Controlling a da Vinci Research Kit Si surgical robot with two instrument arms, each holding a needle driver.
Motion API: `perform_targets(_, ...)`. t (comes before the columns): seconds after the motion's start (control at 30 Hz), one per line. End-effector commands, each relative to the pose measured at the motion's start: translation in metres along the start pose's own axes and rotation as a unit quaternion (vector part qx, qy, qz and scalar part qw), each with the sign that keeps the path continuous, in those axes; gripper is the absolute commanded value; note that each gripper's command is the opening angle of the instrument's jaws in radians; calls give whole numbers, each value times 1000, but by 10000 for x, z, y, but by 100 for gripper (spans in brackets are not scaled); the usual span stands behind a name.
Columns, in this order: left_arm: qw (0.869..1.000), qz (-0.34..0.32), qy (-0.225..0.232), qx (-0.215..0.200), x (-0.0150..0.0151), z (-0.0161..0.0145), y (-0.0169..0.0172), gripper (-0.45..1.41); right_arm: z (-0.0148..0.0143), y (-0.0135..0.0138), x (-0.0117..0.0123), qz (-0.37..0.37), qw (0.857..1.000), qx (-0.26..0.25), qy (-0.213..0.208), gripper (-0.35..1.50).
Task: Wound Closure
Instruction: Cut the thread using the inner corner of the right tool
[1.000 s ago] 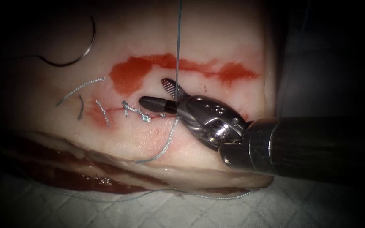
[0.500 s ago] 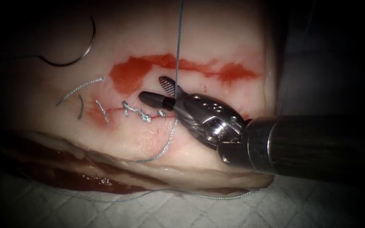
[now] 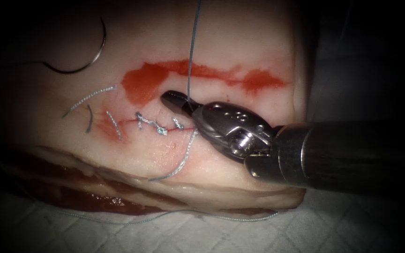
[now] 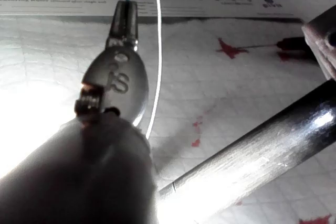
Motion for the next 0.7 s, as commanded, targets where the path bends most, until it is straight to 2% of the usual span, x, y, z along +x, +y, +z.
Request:
perform_targets(0.03,1000,2,-1,-1,1,7,5,-45,8,-1,-2,0,1000,8,-4,-35)
perform_targets(0.23,1000,1,0,-1,2,6,8,-45,0,-11,-6,-7,1000,27,4,-35)
perform_targets(0.27,1000,1,0,-1,2,6,8,-45,0,-12,-6,-6,1000,29,4,9)
perform_targets(0.3,1000,1,0,-1,2,6,8,-45,0,-13,-6,-7,999,31,3,76)
perform_targets(0.33,1000,1,0,-1,2,6,8,-45,1,-13,-5,-7,999,31,2,108)
perform_targets(0.4,1000,1,0,-1,2,6,8,-45,3,-13,-4,-7,999,32,0,133)
perform_targets(0.47,1000,1,0,-2,2,6,8,-45,4,-11,-4,-8,999,33,-2,140)
perform_targets(0.7,1000,2,0,-3,3,6,8,-45,6,-4,-1,-8,999,34,-5,140)
